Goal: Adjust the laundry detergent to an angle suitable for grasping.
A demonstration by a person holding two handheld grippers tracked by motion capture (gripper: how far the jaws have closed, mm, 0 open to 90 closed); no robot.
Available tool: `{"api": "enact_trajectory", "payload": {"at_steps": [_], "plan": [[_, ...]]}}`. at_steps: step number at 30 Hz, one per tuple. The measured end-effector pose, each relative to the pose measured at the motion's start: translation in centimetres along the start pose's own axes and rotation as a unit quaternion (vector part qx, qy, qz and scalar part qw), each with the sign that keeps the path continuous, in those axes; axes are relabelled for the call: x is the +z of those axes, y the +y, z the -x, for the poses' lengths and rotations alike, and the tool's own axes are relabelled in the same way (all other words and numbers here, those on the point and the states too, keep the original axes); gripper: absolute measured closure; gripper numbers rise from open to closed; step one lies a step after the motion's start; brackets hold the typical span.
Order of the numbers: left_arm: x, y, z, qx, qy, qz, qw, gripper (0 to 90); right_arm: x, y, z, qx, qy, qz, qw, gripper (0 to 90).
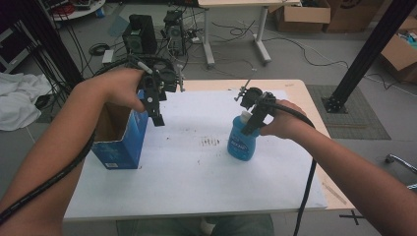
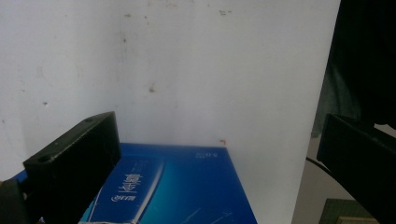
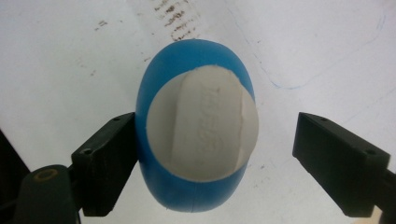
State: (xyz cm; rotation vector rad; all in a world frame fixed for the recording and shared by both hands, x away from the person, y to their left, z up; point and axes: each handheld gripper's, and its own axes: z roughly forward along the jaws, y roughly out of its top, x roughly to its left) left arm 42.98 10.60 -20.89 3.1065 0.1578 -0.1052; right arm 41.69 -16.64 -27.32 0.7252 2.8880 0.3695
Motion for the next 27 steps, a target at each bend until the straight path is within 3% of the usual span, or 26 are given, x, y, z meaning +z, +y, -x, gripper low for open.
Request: {"api": "enact_trajectory", "payload": {"at_steps": [8, 11, 27], "plan": [[0.0, -0.1, 0.1, -0.002, 0.001, 0.0, 1.0, 0.1, -0.8, -0.1, 0.2, -0.011, 0.005, 0.007, 0.9999, 13.7], [0.0, -0.1, 0.1, -0.002, 0.001, 0.002, 1.0, 0.1, -1.2, -0.3, 0.4, -0.016, 0.005, 0.015, 0.9997, 9.5], [0.1, -0.1, 0.0, -0.003, -0.002, -0.002, 1.0, 0.1, -3.3, -0.4, 0.3, -0.067, 0.03, 0.035, 0.9967, 4.0]]}}
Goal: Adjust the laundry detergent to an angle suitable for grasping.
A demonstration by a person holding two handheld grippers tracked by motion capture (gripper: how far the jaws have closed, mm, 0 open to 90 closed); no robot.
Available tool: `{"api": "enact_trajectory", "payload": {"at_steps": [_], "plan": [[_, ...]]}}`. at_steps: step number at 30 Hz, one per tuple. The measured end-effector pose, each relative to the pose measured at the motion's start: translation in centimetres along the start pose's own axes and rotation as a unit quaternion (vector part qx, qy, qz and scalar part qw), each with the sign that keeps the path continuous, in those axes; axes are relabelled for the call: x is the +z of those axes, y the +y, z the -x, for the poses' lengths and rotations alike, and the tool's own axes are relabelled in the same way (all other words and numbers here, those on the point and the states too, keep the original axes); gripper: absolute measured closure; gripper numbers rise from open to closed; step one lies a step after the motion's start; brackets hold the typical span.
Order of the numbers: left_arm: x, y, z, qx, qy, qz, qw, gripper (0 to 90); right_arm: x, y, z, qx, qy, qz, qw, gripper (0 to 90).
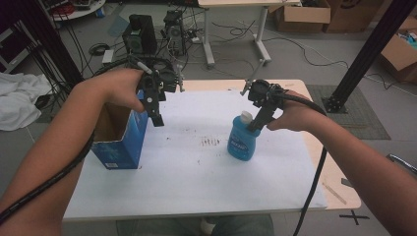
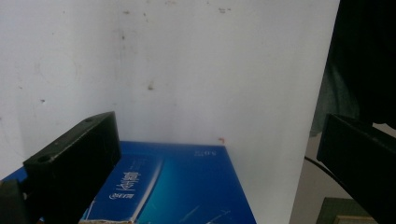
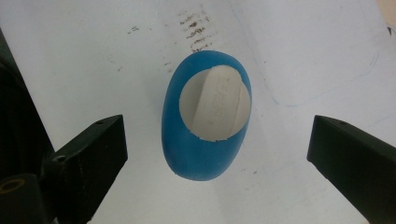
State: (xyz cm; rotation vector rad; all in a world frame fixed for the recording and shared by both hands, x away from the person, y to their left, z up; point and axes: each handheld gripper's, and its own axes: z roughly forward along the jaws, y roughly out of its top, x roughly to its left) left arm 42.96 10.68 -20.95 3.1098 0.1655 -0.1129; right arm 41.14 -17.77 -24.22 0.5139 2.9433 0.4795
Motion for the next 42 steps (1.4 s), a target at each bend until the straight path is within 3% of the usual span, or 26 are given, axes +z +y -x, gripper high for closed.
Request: {"api": "enact_trajectory", "payload": {"at_steps": [5, 13, 25, 39, 42], "plan": [[-0.1, -0.1, 0.0, -0.001, 0.002, 0.0, 1.0, 0.1, -0.9, -0.2, 0.0, -0.031, 0.005, 0.007, 0.9995, 0.3], [-0.3, 0.0, 0.0, -0.004, 0.003, -0.003, 1.0, 0.1, -1.7, -0.6, 0.1, -0.055, 0.013, 0.015, 0.9983, 0.0], [-0.4, 0.5, 0.0, -0.003, 0.003, -0.005, 1.0, 0.1, -2.1, -1.7, -0.2, -0.112, 0.037, -0.008, 0.993, 0.0], [-0.3, 1.2, 0.2, -0.002, 0.0, -0.004, 1.0, 0.1, -2.2, -2.4, -0.4, -0.136, 0.036, -0.028, 0.9897, 0.0], [-0.3, 1.1, 0.3, -0.004, 0.001, -0.004, 1.0, 0.1, -2.0, -2.7, -0.5, -0.142, 0.037, -0.043, 0.9882, 0.0]]}}
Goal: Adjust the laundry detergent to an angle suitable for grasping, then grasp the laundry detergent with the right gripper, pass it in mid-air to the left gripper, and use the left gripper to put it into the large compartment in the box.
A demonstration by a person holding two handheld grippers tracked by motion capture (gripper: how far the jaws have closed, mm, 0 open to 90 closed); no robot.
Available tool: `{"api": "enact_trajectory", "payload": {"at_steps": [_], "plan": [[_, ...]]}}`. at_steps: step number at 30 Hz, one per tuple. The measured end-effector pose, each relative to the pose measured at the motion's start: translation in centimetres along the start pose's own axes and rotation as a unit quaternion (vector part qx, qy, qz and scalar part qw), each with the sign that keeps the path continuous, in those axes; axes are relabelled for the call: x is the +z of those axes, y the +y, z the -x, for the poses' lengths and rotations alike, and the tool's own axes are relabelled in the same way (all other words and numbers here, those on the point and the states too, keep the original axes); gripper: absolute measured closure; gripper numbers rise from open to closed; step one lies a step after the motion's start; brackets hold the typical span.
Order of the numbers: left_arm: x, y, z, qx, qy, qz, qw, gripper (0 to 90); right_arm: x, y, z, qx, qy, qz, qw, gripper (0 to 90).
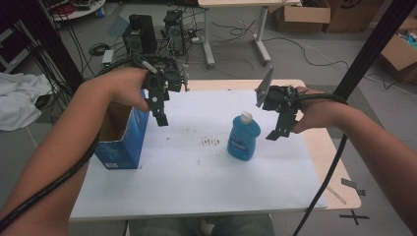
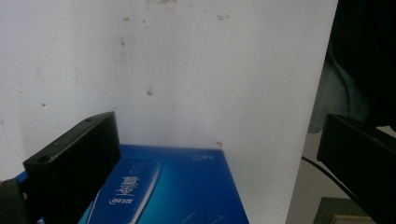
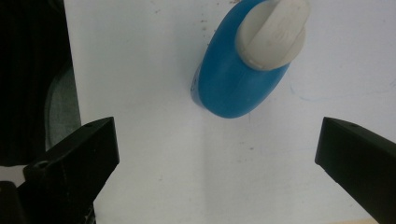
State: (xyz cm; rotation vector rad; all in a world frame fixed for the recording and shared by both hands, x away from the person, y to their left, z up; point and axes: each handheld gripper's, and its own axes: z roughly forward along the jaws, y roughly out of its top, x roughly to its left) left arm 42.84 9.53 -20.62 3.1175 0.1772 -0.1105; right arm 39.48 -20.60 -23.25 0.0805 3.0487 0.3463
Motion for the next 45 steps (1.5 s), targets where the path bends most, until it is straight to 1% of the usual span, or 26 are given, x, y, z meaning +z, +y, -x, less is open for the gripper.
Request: {"api": "enact_trajectory", "payload": {"at_steps": [5, 11, 12, 13, 15, 20, 26, 31, 32, 35, 38, 43, 45], "plan": [[0.1, 0.0, 0.0, 0.001, 0.0, 0.002, 1.0, 0.1, 0.2, -0.3, -0.1, -0.001, -0.002, -0.008, 1.0, 0.0], [0.1, 0.0, -0.3, 0.0, 0.0, 0.003, 1.0, 0.1, 0.5, -0.3, 0.3, -0.002, 0.009, -0.012, 0.9999, 0.0], [0.1, 0.0, -0.3, 0.001, 0.001, 0.003, 1.0, 0.1, 0.6, -0.3, 0.3, -0.003, 0.014, -0.012, 0.9998, 0.0], [0.1, 0.0, -0.3, 0.002, 0.002, 0.0, 1.0, 0.1, 0.6, -0.3, 0.3, -0.003, 0.014, -0.012, 0.9998, 0.0], [0.1, 0.0, -0.3, 0.002, 0.002, 0.005, 1.0, 0.1, 0.6, -0.3, 0.3, -0.003, 0.011, -0.013, 0.9999, 0.0], [-0.1, 0.0, 0.1, 0.002, 0.003, 0.003, 1.0, 0.1, 0.3, -0.6, 0.1, 0.002, 0.009, -0.006, 0.9999, 0.0], [-0.2, -0.1, 0.3, 0.001, 0.004, 0.003, 1.0, 0.1, 0.3, -0.5, -0.3, 0.002, 0.005, -0.011, 0.9999, 0.0], [-0.4, -0.1, 0.5, 0.002, 0.009, 0.004, 1.0, 0.1, 0.4, -0.5, -0.3, 0.003, 0.007, -0.015, 0.9999, 0.0], [-0.4, -0.1, 0.5, 0.002, 0.009, 0.007, 0.9999, 0.1, 0.4, -0.6, -0.3, 0.005, 0.007, -0.016, 0.9998, 0.0], [-0.3, 0.1, 0.6, 0.004, 0.007, 0.005, 1.0, 0.1, 0.5, -0.7, -0.3, 0.004, 0.008, -0.019, 0.9998, 0.0], [-0.2, 0.1, 0.5, 0.003, 0.007, 0.001, 1.0, 0.1, 0.7, -0.9, -0.3, 0.005, 0.01, -0.021, 0.9997, 0.0], [-0.1, 0.1, 0.8, 0.004, 0.01, 0.002, 0.9999, 0.1, 0.8, -1.0, -0.4, 0.007, 0.008, -0.026, 0.9996, 0.0], [-0.1, 0.1, 1.0, 0.004, 0.008, 0.009, 0.9999, 0.1, 0.8, -1.0, -0.5, 0.007, 0.005, -0.027, 0.9996, 0.0]]}}
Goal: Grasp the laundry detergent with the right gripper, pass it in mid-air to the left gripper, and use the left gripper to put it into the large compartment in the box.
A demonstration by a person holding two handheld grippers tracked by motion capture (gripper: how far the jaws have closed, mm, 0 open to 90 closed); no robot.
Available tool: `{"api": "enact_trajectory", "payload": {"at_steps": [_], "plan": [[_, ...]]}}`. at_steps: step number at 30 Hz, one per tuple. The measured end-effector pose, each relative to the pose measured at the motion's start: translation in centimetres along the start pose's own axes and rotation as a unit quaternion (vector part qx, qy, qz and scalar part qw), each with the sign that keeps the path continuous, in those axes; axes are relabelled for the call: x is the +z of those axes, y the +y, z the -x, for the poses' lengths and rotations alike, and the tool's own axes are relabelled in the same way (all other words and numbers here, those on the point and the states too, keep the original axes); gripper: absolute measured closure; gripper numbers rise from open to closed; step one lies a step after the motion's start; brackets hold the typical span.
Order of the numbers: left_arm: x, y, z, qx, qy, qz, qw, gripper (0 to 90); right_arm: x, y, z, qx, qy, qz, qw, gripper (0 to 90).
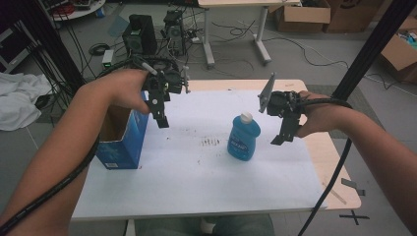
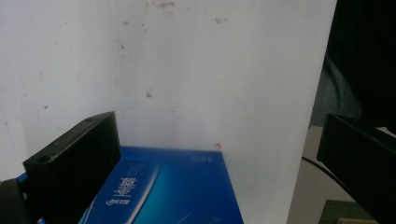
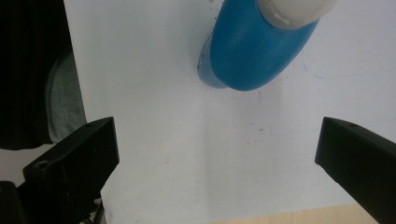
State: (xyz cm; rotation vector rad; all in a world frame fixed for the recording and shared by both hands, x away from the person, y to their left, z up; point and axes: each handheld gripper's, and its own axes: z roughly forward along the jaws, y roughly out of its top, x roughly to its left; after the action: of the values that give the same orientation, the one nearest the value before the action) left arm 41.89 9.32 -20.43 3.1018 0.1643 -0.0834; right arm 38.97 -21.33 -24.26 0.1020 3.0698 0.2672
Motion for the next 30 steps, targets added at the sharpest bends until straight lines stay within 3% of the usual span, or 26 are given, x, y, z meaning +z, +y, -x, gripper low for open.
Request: {"api": "enact_trajectory", "payload": {"at_steps": [12, 16, 20, 21, 22, 26, 30], "plan": [[-0.2, 0.0, 0.4, 0.002, 0.003, -0.005, 1.0, 0.1, 0.1, -0.5, -0.6, 0.009, -0.01, 0.01, 0.9999, 0.0], [-0.1, 0.0, 0.2, 0.004, 0.003, -0.001, 1.0, 0.1, 0.2, -1.2, -0.6, 0.016, -0.02, 0.037, 0.999, 0.0], [0.1, 0.0, 0.1, 0.006, 0.001, -0.003, 1.0, 0.1, 0.2, -2.3, -0.6, 0.034, -0.025, 0.085, 0.9955, 0.0], [0.2, 0.0, 0.0, 0.006, -0.001, -0.003, 1.0, 0.1, 0.1, -3.0, -0.5, 0.044, -0.026, 0.116, 0.992, 0.0], [0.2, 0.0, 0.0, 0.007, -0.002, -0.005, 1.0, 0.1, 0.1, -3.0, -0.5, 0.044, -0.026, 0.116, 0.992, 0.0], [0.2, -0.2, -0.2, 0.007, -0.002, -0.003, 1.0, 0.1, 0.2, -4.7, -0.7, 0.063, -0.035, 0.177, 0.9815, 0.0], [0.2, -0.3, -0.2, 0.009, -0.001, 0.0, 1.0, 0.1, 0.7, -6.5, -1.1, 0.082, -0.034, 0.249, 0.9644, 0.0]]}}
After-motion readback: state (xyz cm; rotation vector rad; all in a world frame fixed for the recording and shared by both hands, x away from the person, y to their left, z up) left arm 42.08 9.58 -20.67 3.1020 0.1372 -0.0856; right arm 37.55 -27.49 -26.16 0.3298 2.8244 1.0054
